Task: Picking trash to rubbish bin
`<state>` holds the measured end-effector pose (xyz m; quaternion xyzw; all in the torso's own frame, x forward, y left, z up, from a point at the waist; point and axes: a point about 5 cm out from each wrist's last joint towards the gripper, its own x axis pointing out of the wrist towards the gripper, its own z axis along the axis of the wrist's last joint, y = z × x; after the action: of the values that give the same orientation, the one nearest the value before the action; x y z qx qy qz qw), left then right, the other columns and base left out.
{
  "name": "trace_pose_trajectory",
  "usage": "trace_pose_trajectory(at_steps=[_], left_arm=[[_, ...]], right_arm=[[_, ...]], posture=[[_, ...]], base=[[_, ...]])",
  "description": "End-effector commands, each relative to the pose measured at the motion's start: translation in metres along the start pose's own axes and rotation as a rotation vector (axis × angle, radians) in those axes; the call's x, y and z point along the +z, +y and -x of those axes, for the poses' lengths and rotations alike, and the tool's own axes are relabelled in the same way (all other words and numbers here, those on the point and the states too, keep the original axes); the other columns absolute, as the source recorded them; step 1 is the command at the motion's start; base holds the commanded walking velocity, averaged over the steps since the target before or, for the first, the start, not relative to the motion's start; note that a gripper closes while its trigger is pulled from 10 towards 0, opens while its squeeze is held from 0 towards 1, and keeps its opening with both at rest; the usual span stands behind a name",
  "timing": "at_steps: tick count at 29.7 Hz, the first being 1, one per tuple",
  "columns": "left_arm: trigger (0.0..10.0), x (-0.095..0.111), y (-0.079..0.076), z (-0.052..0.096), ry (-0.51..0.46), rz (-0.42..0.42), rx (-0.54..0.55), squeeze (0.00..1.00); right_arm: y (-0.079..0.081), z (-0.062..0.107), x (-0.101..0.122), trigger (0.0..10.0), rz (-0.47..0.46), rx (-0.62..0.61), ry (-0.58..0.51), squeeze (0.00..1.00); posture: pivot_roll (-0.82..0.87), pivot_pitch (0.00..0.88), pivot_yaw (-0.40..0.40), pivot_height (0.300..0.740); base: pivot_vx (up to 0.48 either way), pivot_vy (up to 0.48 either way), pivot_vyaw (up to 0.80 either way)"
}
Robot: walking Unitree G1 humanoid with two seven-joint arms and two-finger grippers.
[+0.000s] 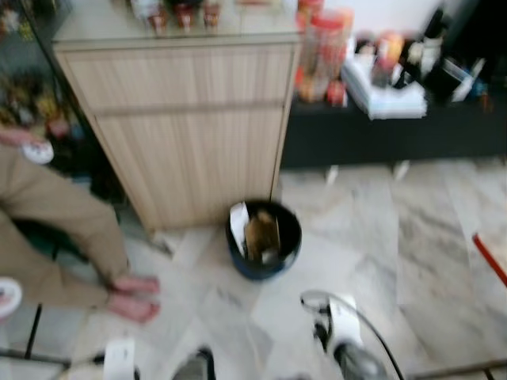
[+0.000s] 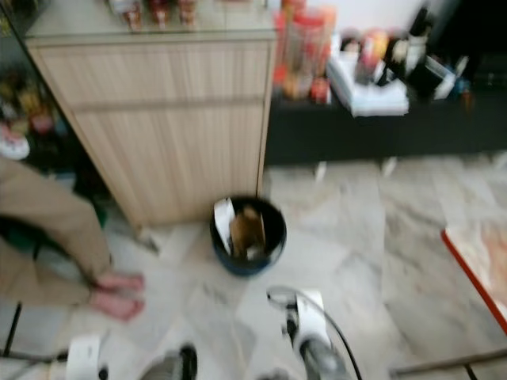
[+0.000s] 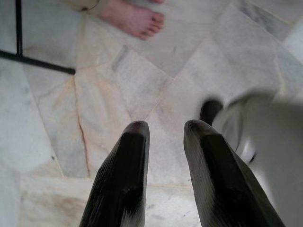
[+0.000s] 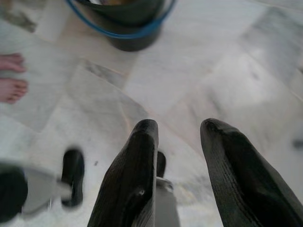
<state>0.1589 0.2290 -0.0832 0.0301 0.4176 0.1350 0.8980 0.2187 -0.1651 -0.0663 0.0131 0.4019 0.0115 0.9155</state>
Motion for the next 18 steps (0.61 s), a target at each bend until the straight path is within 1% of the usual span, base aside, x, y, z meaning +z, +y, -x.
trace_pose_trajectory(at_steps=[1, 6, 18], left_arm=[[10.0, -0.0016, 0.0033, 0.0001, 0.011, 0.0, 0.015, 0.0], [10.0, -0.0029, 0.0027, 0.0005, 0.014, -0.001, 0.009, 0.0], [10.0, -0.0062, 0.0051, 0.0013, 0.026, -0.014, 0.006, 0.0]], right_arm=[[0.0015, 0.0007, -0.0041, 10.0, -0.014, 0.001, 0.01, 0.0], [0.0015, 0.0012, -0.0061, 10.0, -0.029, 0.005, 0.014, 0.0], [0.0029, 0.0024, -0.012, 10.0, -0.03, 0.012, 0.031, 0.0]], posture=[[0.12, 0.154, -0.068, 0.74], [0.11, 0.146, -0.061, 0.74], [0.12, 0.118, -0.048, 0.74]], base=[[0.0, 0.0, 0.0], [0.0, 0.0, 0.0], [0.0, 0.0, -0.78]])
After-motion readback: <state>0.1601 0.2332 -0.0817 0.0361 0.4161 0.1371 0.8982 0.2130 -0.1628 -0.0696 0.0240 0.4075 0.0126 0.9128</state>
